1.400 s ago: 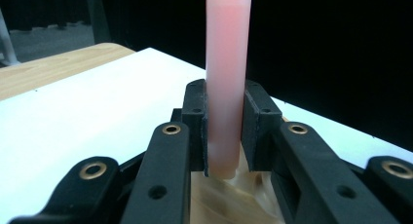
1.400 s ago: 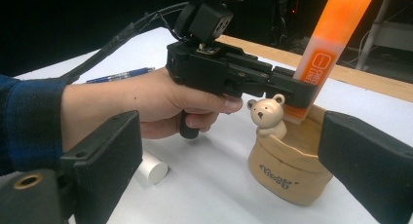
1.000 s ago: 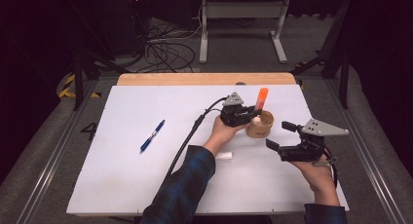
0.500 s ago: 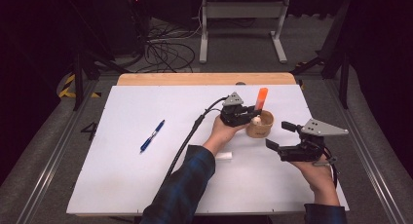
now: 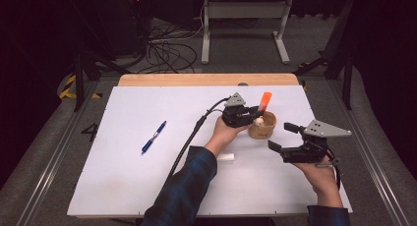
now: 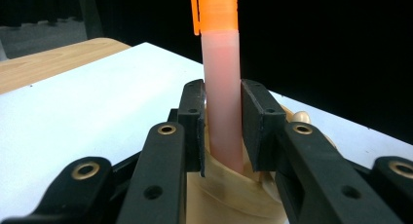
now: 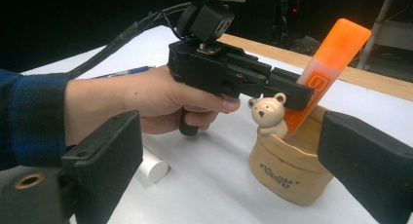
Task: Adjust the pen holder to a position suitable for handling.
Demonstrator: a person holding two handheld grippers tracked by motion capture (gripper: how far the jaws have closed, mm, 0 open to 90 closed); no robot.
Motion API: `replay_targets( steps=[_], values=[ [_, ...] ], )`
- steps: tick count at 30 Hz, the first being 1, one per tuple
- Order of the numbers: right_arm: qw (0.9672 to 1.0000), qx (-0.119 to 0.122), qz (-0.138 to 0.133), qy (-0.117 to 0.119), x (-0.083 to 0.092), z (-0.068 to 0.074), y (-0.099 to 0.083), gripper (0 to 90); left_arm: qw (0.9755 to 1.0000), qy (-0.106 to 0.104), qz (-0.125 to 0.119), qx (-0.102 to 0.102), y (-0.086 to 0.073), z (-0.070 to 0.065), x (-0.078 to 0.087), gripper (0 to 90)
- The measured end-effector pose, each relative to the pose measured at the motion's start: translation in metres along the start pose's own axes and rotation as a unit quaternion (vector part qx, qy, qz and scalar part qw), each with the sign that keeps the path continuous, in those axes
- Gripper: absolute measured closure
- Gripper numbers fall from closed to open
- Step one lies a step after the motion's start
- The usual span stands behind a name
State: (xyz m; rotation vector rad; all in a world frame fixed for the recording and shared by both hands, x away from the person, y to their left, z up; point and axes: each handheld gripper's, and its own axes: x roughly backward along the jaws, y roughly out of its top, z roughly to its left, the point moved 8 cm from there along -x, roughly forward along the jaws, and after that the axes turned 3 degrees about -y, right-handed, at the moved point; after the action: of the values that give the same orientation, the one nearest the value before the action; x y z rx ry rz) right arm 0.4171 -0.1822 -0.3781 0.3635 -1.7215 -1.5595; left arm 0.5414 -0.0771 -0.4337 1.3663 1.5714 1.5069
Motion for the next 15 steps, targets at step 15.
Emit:
replay_targets(
  steps=[15],
  values=[
    [1.0, 0.0, 0.0, 0.0, -0.0008, -0.0001, -0.0005, 10.5, 0.9999, 0.003, -0.007, 0.007, 0.0067, 0.0014, 0.0076, 64.7]
  ],
)
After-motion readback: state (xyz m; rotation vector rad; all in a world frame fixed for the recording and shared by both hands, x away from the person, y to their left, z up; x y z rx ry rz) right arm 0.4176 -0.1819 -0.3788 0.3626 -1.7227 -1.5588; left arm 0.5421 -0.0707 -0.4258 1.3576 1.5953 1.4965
